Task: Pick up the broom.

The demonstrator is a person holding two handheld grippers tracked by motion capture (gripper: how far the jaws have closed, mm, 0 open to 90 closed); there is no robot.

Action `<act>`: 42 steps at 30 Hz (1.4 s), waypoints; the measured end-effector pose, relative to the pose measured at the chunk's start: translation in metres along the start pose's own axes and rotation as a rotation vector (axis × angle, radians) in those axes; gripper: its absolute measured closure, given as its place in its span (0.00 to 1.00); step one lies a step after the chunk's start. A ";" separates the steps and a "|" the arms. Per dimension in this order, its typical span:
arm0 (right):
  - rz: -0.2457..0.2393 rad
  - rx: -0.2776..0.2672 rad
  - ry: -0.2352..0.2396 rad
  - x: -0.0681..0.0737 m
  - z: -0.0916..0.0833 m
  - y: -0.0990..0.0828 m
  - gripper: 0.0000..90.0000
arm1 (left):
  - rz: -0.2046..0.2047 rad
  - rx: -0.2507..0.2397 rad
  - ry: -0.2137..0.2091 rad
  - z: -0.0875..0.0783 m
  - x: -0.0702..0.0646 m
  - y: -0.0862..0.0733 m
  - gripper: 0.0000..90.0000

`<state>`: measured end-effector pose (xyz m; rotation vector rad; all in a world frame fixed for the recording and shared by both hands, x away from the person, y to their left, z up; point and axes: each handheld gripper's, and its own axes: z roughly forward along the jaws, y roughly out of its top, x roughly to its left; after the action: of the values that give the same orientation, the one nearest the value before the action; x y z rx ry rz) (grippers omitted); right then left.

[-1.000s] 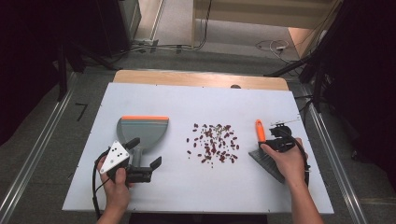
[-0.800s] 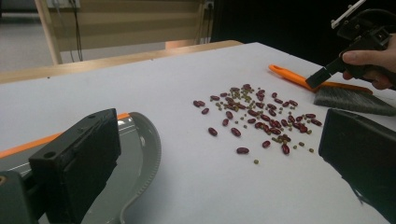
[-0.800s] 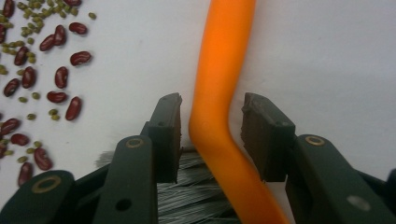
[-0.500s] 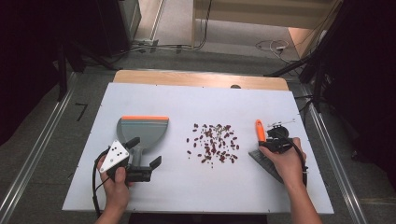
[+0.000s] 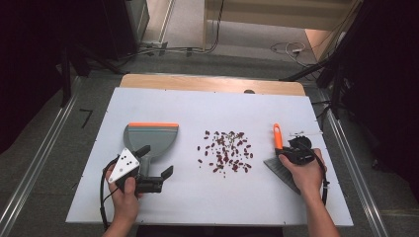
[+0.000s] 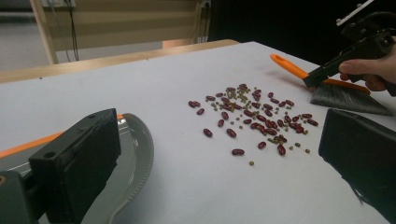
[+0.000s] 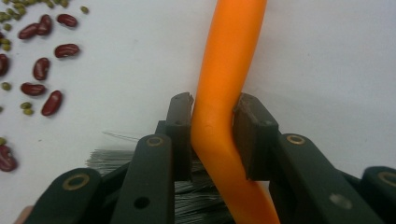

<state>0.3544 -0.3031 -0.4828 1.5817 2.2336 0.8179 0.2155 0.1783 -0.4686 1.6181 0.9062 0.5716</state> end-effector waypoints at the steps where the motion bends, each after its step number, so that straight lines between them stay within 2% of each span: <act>1: 0.000 0.000 0.000 0.000 0.000 0.000 0.75 | -0.003 -0.003 0.001 0.000 0.000 0.000 0.00; 2: 0.001 -0.019 0.007 -0.001 -0.002 -0.001 0.75 | -0.003 -0.004 0.002 0.000 0.000 0.000 0.00; 3: 0.000 -0.072 0.012 -0.001 -0.008 -0.004 0.75 | -0.004 -0.005 0.004 0.001 0.000 0.000 0.00; 4: 0.000 -0.072 0.012 -0.001 -0.008 -0.004 0.75 | -0.003 -0.005 0.004 0.001 -0.001 0.001 0.00; 5: -0.009 -0.104 0.007 -0.002 -0.011 -0.005 0.75 | -0.002 -0.005 0.004 0.001 -0.001 0.001 0.00; 7: -0.002 -0.168 -0.003 -0.004 -0.018 -0.008 0.75 | 0.001 -0.007 0.006 0.001 -0.002 0.001 0.00; 9: 0.003 -0.242 0.014 -0.006 -0.025 -0.012 0.75 | 0.001 -0.012 0.005 0.001 -0.003 0.002 0.00; 12: 0.015 -0.323 0.005 -0.009 -0.034 -0.015 0.75 | 0.016 -0.007 0.011 0.002 -0.005 0.002 0.00; 16: 0.054 -0.422 -0.002 -0.013 -0.043 -0.019 0.76 | 0.018 -0.013 0.003 0.004 -0.007 0.004 0.00; 21: 0.070 -0.527 -0.024 -0.012 -0.058 -0.021 0.76 | 0.020 -0.019 -0.001 0.005 -0.011 0.006 0.00; 23: 0.069 -0.557 -0.021 -0.011 -0.063 -0.021 0.76 | 0.022 -0.023 -0.002 0.006 -0.012 0.007 0.00; 27: 0.072 -0.601 -0.002 -0.006 -0.070 -0.019 0.76 | 0.054 -0.026 0.005 0.006 -0.017 0.011 0.00; 30: 0.062 -0.624 0.012 0.000 -0.073 -0.016 0.77 | 0.051 -0.032 -0.003 0.008 -0.020 0.012 0.00; 38: 0.013 -0.673 0.054 0.026 -0.083 -0.008 0.77 | 0.064 -0.041 -0.016 0.014 -0.032 0.019 0.00; 42: 0.000 -0.685 0.079 0.038 -0.085 -0.006 0.77 | 0.065 -0.044 -0.041 0.018 -0.040 0.021 0.00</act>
<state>0.2912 -0.2932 -0.4149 1.2211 1.7062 1.4626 0.2113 0.1337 -0.4483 1.6193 0.8075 0.5971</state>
